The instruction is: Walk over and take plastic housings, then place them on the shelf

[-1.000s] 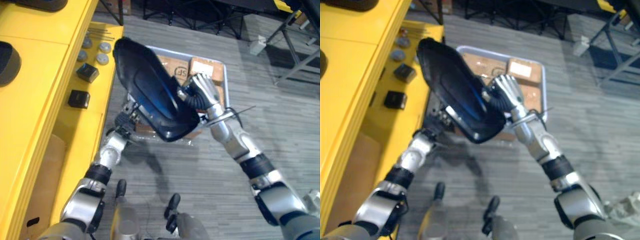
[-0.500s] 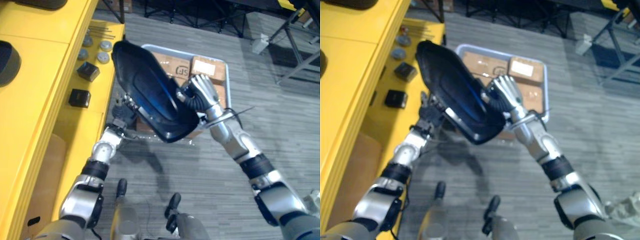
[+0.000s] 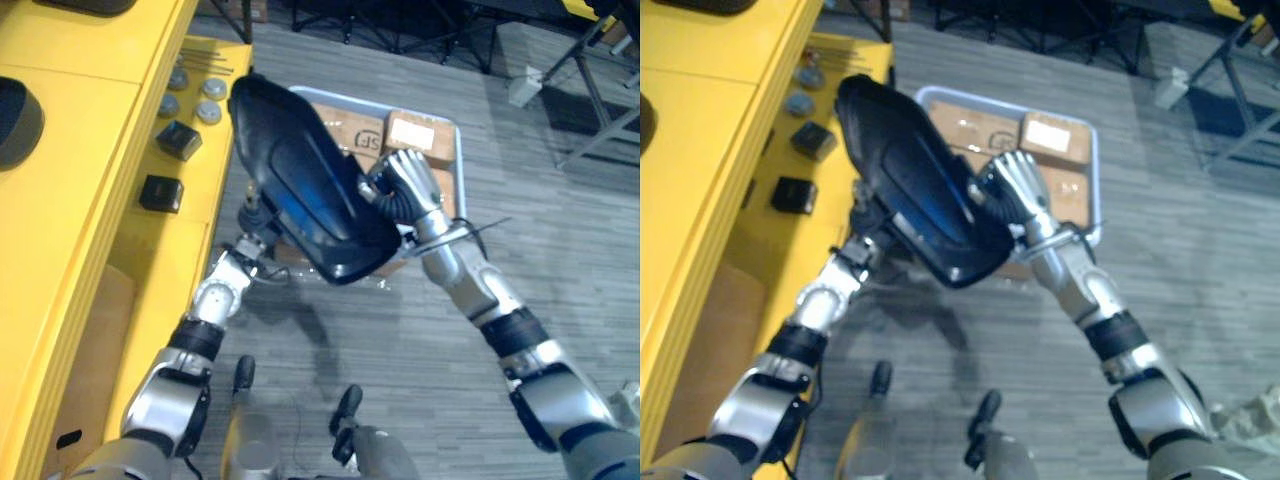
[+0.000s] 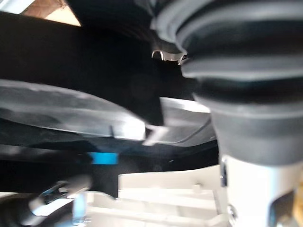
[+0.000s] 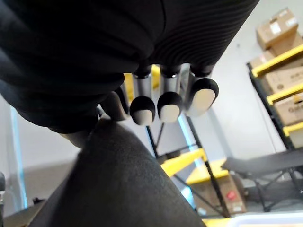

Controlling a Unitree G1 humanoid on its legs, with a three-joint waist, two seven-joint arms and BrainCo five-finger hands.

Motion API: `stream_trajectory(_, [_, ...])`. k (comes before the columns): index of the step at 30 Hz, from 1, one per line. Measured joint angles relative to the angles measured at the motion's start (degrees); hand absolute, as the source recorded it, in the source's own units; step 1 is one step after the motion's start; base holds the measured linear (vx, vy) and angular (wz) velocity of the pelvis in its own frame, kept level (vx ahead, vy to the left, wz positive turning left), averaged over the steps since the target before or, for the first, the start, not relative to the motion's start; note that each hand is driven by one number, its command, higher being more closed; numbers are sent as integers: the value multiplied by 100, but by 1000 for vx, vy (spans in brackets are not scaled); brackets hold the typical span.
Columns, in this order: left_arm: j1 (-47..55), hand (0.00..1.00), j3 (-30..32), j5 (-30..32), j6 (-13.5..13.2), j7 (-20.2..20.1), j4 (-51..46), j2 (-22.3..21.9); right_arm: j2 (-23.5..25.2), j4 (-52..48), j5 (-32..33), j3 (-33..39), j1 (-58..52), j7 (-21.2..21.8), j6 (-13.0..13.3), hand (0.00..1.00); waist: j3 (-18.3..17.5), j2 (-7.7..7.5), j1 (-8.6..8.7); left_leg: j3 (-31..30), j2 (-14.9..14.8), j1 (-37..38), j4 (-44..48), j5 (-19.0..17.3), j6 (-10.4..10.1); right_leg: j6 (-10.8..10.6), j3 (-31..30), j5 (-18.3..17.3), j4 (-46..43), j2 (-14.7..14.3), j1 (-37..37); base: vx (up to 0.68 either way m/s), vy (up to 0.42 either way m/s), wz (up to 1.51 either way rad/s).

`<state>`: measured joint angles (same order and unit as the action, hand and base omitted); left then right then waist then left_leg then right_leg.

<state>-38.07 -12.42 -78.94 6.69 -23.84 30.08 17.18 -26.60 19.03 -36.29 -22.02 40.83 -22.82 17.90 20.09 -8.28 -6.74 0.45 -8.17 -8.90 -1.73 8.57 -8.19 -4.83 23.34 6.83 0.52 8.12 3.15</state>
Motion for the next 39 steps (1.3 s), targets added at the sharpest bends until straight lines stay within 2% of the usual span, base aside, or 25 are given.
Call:
stream_trajectory(3, [7, 0, -68, 1025, 200, 46, -36, 41, -54, 5, 19, 13, 0, 11, 2, 100, 0, 1, 12, 2, 9, 2, 0, 1, 1, -5, -1, -4, -4, 12, 1, 0, 0, 0])
stream_trajectory(4, [7, 100, -195, 1466, 308, 65, -38, 76, -82, 4, 28, 23, 0, 17, 4, 100, 1, 2, 21, 3, 20, 2, -1, 1, 2, -7, -2, -5, -6, 23, 3, 0, 0, 0])
stream_trajectory(5, [8, 100, -357, 1811, 482, 120, -48, 95, -125, 4, 28, 23, 0, 28, 35, 100, 1, 3, 37, 6, 37, 0, -4, 3, 5, -15, -5, -9, -14, 52, 12, -1, 41, 0])
stream_trajectory(8, [7, 100, -746, 2410, 785, 385, -90, 115, -258, -5, 27, -9, 0, 90, 190, 100, 10, 23, 130, 22, 100, -13, -21, 24, 33, -55, -32, -33, -99, 119, 81, 0, 0, 0])
stream_trajectory(12, [-3, 100, -1024, 2615, 815, 701, -134, 167, -340, -21, 28, -91, 0, 187, 253, 100, 7, 123, 181, 74, 139, -12, -22, 19, 41, -75, -94, -28, -118, 173, 123, 3, 27, -7])
stream_trajectory(16, [-42, 100, -1145, 2835, 581, 929, -180, 297, -389, -94, 113, -121, 8, 195, 371, 100, 15, 373, 207, 131, 149, -10, -23, 20, 41, -84, -151, -34, -184, 199, 184, 0, 6, -5])
stream_trajectory(18, [-72, 100, -1145, 2876, 503, 1035, -180, 342, -388, -112, 222, -126, 20, 194, 372, 100, 23, 422, 217, 130, 145, -10, -18, 20, 41, -83, -152, -37, -198, 197, 190, 0, 0, 0])
stream_trajectory(24, [-191, 100, -1146, 3003, 237, 1180, -180, 451, -385, -199, 305, -133, 139, 185, 397, 100, 34, 440, 254, 140, 142, -46, -10, 27, 57, -78, -173, -58, -297, 212, 289, -6, 1, -1])
stream_trajectory(30, [-233, 100, -1133, 3072, -282, 1521, -202, 430, -371, -195, 404, -173, 331, 135, 455, 100, 68, 496, 246, 128, 152, -55, -5, 38, 71, -78, -162, -58, -319, 225, 292, 0, 0, 0])
stream_trajectory(31, [-231, 100, -1122, 3297, -419, 1667, -227, 424, -371, -173, 404, -171, 335, 130, 442, 0, 68, 496, 238, 121, 153, -60, -5, 38, 72, -78, -157, -58, -319, 225, 292, 0, 0, 0])
stream_trajectory(35, [-154, 100, -835, 4246, -913, 2294, -347, 391, -321, -27, 556, -63, 332, 70, 427, 0, 69, 495, 209, 103, 150, -65, -6, 39, 73, -78, -143, -59, -318, 219, 287, 0, 0, 0])
stream_trajectory(39, [13, 100, -272, 5140, -1147, 2972, -457, 243, -175, -12, 1145, 77, 234, 278, 428, 0, 76, 481, 205, 45, 148, -52, -6, 39, 73, -80, -120, -68, -318, 208, 242, 9, -5, 5])
